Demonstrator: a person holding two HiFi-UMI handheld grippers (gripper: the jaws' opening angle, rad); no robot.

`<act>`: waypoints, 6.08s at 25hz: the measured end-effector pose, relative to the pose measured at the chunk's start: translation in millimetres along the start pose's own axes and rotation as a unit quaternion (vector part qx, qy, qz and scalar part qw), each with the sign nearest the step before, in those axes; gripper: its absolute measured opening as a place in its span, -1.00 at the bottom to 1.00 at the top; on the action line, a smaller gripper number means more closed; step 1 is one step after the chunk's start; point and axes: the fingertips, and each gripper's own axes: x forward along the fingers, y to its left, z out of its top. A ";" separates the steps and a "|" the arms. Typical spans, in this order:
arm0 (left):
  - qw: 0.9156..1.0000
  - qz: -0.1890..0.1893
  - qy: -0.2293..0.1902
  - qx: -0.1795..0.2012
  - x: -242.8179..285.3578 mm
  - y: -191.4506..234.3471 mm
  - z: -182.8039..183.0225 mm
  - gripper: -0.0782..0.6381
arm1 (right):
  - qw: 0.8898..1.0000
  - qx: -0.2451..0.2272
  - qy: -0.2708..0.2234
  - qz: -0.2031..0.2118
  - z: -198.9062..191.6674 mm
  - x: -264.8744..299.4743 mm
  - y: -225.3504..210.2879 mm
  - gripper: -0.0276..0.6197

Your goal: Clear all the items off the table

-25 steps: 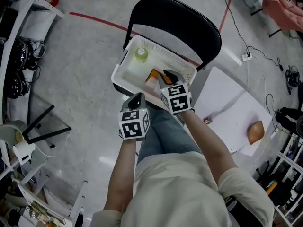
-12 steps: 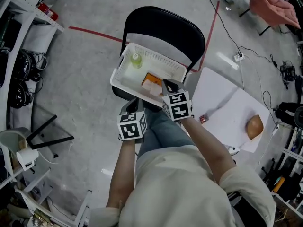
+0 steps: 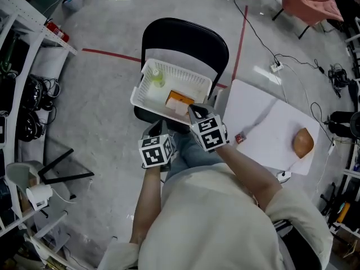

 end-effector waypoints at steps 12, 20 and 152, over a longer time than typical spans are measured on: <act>0.999 -0.021 -0.021 0.028 -39.7 -29.5 -4.8 -0.76 | 0.999 0.013 -0.025 0.026 -6.0 -52.0 33.6 -0.92; 0.999 -0.023 -0.031 0.019 -55.5 -31.7 -14.5 -0.76 | 0.999 0.026 -0.031 0.023 -13.2 -62.4 40.1 -0.92; 0.979 -0.079 0.165 0.096 182.0 -279.5 -240.5 -0.76 | 0.958 -0.002 0.284 -0.031 -478.3 -2.9 -213.6 -0.82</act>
